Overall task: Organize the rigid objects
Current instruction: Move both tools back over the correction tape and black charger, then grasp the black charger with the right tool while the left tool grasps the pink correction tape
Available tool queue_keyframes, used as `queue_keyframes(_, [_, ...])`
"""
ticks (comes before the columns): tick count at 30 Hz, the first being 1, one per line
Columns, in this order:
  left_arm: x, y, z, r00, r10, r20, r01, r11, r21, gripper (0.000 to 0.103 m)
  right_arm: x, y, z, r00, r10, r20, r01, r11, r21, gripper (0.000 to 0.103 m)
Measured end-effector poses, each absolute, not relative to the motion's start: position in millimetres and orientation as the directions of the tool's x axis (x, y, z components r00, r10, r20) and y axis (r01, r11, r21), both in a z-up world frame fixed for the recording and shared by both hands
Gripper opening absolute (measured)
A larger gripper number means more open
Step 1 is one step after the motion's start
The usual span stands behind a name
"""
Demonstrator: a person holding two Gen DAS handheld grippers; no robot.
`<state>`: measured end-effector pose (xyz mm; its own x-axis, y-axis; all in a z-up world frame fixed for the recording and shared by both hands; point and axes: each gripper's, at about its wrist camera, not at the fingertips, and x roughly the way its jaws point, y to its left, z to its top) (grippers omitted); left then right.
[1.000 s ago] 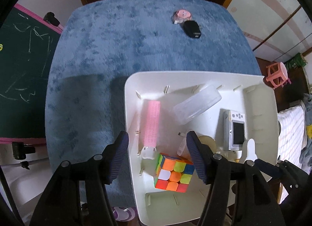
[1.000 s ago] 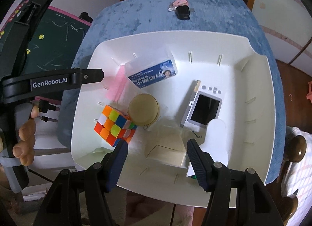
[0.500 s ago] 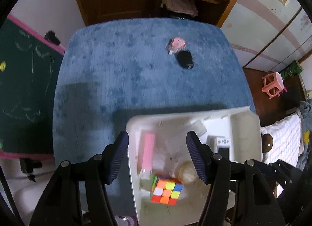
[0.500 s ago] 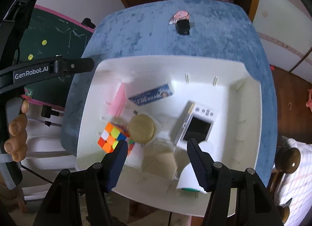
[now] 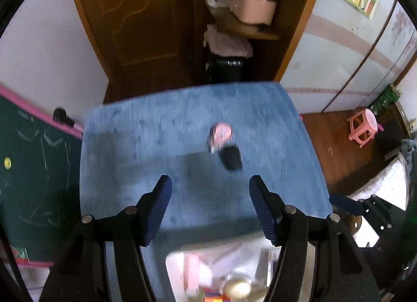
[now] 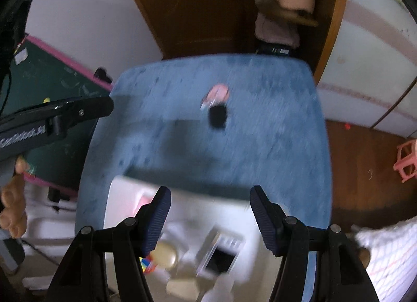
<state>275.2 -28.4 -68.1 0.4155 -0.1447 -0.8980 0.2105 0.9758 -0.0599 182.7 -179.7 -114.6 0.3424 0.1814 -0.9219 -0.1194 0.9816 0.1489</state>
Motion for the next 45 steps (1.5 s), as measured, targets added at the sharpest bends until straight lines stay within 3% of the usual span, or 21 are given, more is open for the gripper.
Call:
queue_keyframes(6, [325.1, -32.4, -85.1, 0.459, -0.109, -0.882, 0.159, 0.987, -0.039, 0.07, 242.4, -183.7, -134.1, 0.363, 0.188, -0.912, -0.085, 0.982, 0.169, 0.064])
queue_keyframes(14, [370.2, -25.6, -140.2, 0.417, -0.061, -0.907, 0.077, 0.997, -0.031, 0.07, 304.7, -174.1, -214.2, 0.249, 0.219, -0.943, -0.028, 0.975, 0.219, 0.064])
queue_keyframes(21, [392.5, -9.0, -179.0, 0.351, -0.048, -0.935, -0.012, 0.998, -0.056, 0.07, 329.4, -157.1, -272.2, 0.161, 0.198, -0.967, 0.018, 0.979, 0.204, 0.064])
queue_keyframes(32, [408.4, -10.0, -199.6, 0.33, -0.056, -0.942, -0.018, 0.998, -0.066, 0.07, 343.3, -133.3, -307.3, 0.119, 0.153, -0.981, 0.022, 0.987, 0.157, 0.064])
queue_keyframes(34, [412.3, -12.3, -202.7, 0.327, -0.058, -0.943, -0.014, 0.998, -0.066, 0.07, 345.9, -130.7, -307.1, 0.129, 0.145, -0.981, 0.021, 0.989, 0.149, 0.061])
queue_keyframes(36, [414.9, -14.9, -205.3, 0.325, -0.056, -0.944, -0.015, 0.998, -0.064, 0.07, 351.1, -125.9, -308.1, 0.137, 0.115, -0.984, 0.017, 0.993, 0.118, 0.043])
queue_keyframes(37, [416.8, -16.8, -207.1, 0.322, -0.061, -0.945, -0.011, 0.998, -0.069, 0.07, 352.0, -125.8, -308.0, 0.14, 0.098, -0.985, 0.017, 0.995, 0.101, 0.039])
queue_keyframes(45, [428.2, -34.8, -225.2, 0.3, -0.079, -0.951, 0.023, 0.997, -0.075, 0.07, 341.2, -154.9, -301.4, 0.139, 0.19, -0.972, 0.051, 0.979, 0.199, 0.039])
